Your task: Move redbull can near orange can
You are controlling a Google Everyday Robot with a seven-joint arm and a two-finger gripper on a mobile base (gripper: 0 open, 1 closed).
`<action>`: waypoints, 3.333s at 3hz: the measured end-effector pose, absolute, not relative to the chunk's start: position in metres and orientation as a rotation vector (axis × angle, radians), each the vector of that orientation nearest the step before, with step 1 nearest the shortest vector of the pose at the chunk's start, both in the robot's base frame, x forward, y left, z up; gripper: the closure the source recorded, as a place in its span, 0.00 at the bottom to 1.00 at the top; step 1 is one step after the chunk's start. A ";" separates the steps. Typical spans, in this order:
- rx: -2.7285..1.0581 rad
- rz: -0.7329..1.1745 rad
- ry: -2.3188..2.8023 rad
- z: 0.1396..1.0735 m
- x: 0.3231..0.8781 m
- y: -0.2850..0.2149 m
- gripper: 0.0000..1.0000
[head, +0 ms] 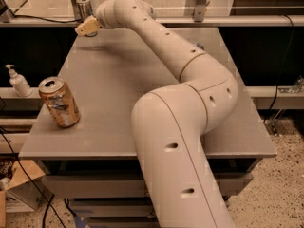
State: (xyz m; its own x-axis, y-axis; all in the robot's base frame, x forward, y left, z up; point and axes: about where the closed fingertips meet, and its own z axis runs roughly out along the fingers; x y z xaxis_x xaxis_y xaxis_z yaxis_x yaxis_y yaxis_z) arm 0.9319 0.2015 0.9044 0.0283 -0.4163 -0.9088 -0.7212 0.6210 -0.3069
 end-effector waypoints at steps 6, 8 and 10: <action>-1.042 0.259 1.559 0.903 0.944 0.214 0.00; -1.022 0.272 1.548 0.904 0.948 0.217 0.17; -1.021 0.322 1.547 0.903 0.948 0.222 0.64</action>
Offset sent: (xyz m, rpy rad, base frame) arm 0.0131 0.0048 0.0048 0.0568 0.0062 0.0792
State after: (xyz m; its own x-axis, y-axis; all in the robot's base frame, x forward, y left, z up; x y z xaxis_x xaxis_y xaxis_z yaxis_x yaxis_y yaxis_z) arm 0.9476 0.2222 0.9026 0.0792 -0.4194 -0.9043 -0.7454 0.5774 -0.3331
